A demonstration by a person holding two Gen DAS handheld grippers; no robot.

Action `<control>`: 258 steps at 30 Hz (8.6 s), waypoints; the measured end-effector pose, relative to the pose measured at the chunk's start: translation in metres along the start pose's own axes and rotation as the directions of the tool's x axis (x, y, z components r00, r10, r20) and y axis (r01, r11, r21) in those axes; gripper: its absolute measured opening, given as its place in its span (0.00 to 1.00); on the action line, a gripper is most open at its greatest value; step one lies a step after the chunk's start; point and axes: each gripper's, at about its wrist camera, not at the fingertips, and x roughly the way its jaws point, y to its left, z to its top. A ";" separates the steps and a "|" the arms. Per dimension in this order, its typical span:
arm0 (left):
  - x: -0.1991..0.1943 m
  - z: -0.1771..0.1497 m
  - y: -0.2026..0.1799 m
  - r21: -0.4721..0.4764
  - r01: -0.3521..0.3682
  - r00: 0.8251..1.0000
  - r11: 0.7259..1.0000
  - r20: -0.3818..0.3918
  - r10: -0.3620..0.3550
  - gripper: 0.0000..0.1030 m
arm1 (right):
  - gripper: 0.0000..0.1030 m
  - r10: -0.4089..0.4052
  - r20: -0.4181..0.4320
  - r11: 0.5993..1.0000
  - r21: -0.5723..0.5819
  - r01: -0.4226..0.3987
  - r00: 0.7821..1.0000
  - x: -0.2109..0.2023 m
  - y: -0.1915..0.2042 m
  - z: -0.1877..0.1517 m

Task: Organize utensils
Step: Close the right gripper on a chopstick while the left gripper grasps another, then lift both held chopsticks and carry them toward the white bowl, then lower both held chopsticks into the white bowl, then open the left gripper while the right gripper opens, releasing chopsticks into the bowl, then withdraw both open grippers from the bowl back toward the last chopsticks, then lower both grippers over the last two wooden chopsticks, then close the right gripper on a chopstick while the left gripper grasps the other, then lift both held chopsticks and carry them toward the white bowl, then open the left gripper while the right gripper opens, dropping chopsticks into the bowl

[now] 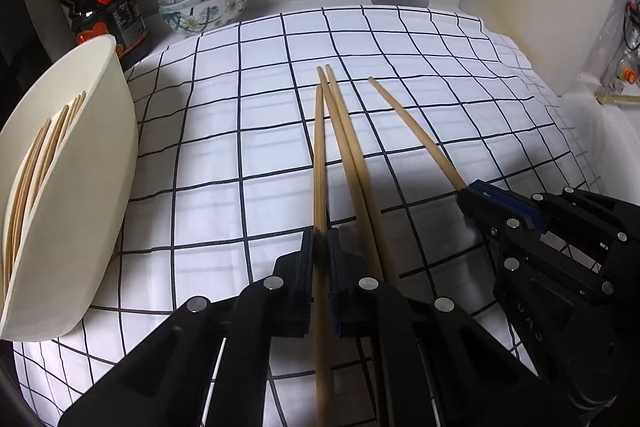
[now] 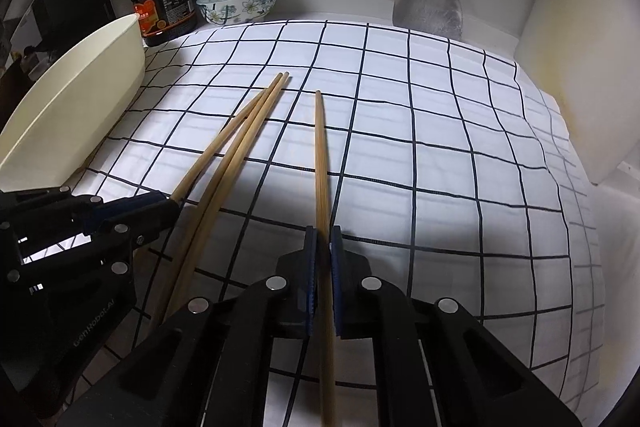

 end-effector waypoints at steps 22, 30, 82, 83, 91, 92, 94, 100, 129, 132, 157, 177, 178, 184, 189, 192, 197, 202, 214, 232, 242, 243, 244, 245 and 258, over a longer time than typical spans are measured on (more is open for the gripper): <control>-0.083 0.022 0.043 -0.029 0.031 0.996 0.999 0.087 -0.029 0.07 | 0.06 0.073 0.084 0.988 0.130 -0.083 0.994 -0.074 0.019 0.027; -0.120 0.030 0.094 -0.079 0.012 0.988 0.997 0.155 0.001 0.07 | 0.06 0.107 0.125 0.990 0.074 -0.117 0.986 -0.090 0.065 0.059; -0.077 0.015 0.307 -0.339 -0.137 0.987 0.931 0.033 0.157 0.66 | 0.16 0.252 -0.069 0.968 0.014 -0.252 0.965 0.026 0.245 0.145; -0.079 0.015 0.308 -0.345 -0.143 0.986 0.928 0.030 0.163 0.69 | 0.18 0.251 -0.065 0.968 0.014 -0.251 0.966 0.023 0.243 0.143; -0.096 0.007 0.310 -0.377 -0.163 0.981 0.912 0.039 0.191 0.79 | 0.28 0.271 -0.042 0.963 0.013 -0.271 0.962 0.002 0.233 0.135; -0.098 0.006 0.307 -0.373 -0.165 0.981 0.913 0.038 0.192 0.79 | 0.29 0.274 -0.038 0.962 0.010 -0.273 0.961 -0.002 0.234 0.134; -0.101 0.003 0.303 -0.370 -0.169 0.980 0.913 0.036 0.196 0.79 | 0.29 0.276 -0.030 0.961 0.003 -0.276 0.961 -0.008 0.233 0.132; -0.109 -0.003 0.289 -0.374 -0.166 0.980 0.912 0.039 0.195 0.82 | 0.33 0.277 -0.014 0.961 -0.002 -0.278 0.961 -0.023 0.230 0.125; -0.129 -0.006 0.164 -0.268 -0.095 0.989 0.959 0.086 0.122 0.87 | 0.45 0.186 0.043 0.978 0.093 -0.189 0.982 -0.076 0.117 0.066; -0.127 -0.005 0.146 -0.248 -0.076 0.990 0.966 0.100 0.103 0.88 | 0.47 0.153 0.048 0.981 0.113 -0.157 0.987 -0.078 0.096 0.056; -0.091 -0.013 0.076 -0.170 -0.029 0.991 0.985 0.127 0.051 0.88 | 0.46 0.025 -0.045 0.990 0.143 -0.018 0.999 -0.011 0.042 -0.011; -0.044 -0.006 0.041 -0.124 -0.015 0.997 0.992 0.073 0.025 0.88 | 0.06 -0.013 0.003 0.998 0.058 0.013 1.000 -0.012 0.024 -0.016; -0.038 -0.005 0.038 -0.124 -0.021 0.997 0.992 0.069 0.030 0.88 | 0.06 -0.011 0.005 0.998 0.068 0.010 1.000 -0.013 0.019 -0.017; -0.007 -0.001 0.032 -0.117 -0.060 0.997 0.991 0.032 0.064 0.88 | 0.06 -0.001 0.013 0.994 0.107 0.000 1.000 -0.019 -0.003 -0.026; 0.008 -0.004 0.030 -0.112 -0.087 0.996 0.990 0.016 0.090 0.83 | 0.06 0.010 0.015 0.993 0.119 -0.012 1.000 -0.021 -0.009 -0.028; 0.004 -0.005 0.022 -0.083 -0.068 0.997 0.994 0.043 0.072 0.61 | 0.06 0.015 0.017 0.992 0.122 -0.017 1.000 -0.021 -0.011 -0.028; 0.001 -0.003 0.006 -0.035 -0.044 0.998 0.998 0.051 0.045 0.07 | 0.06 0.015 0.017 0.992 0.126 -0.017 1.000 -0.020 -0.010 -0.027; -0.003 -0.004 0.010 -0.057 -0.012 1.000 0.998 0.020 0.013 0.07 | 0.06 0.023 0.013 0.989 0.144 -0.024 1.000 -0.022 -0.011 -0.025; -0.070 0.014 0.041 -0.098 0.030 0.993 0.995 0.120 -0.018 0.07 | 0.06 0.051 0.072 0.988 0.140 -0.061 0.996 -0.061 0.008 0.009; -0.146 0.024 0.202 -0.280 -0.058 0.965 0.958 0.231 0.126 0.07 | 0.06 0.183 0.269 0.983 -0.055 -0.174 0.946 -0.115 0.144 0.133; -0.108 0.002 0.262 -0.344 -0.087 0.987 0.935 0.097 0.128 0.07 | 0.06 0.252 0.153 0.963 -0.134 -0.233 0.956 -0.062 0.223 0.140; -0.103 0.001 0.266 -0.351 -0.090 0.989 0.932 0.082 0.126 0.07 | 0.06 0.250 0.145 0.963 -0.143 -0.230 0.957 -0.056 0.229 0.140; -0.098 0.001 0.270 -0.354 -0.095 0.990 0.930 0.066 0.126 0.07 | 0.06 0.249 0.138 0.962 -0.147 -0.228 0.959 -0.052 0.231 0.140; -0.094 0.000 0.272 -0.356 -0.099 0.991 0.929 0.054 0.127 0.07 | 0.06 0.248 0.128 0.962 -0.151 -0.228 0.960 -0.047 0.236 0.140; -0.098 -0.002 0.289 -0.403 -0.184 0.978 0.897 0.017 0.208 0.86 | 0.29 0.223 0.066 0.972 -0.091 -0.216 0.973 -0.039 0.233 0.138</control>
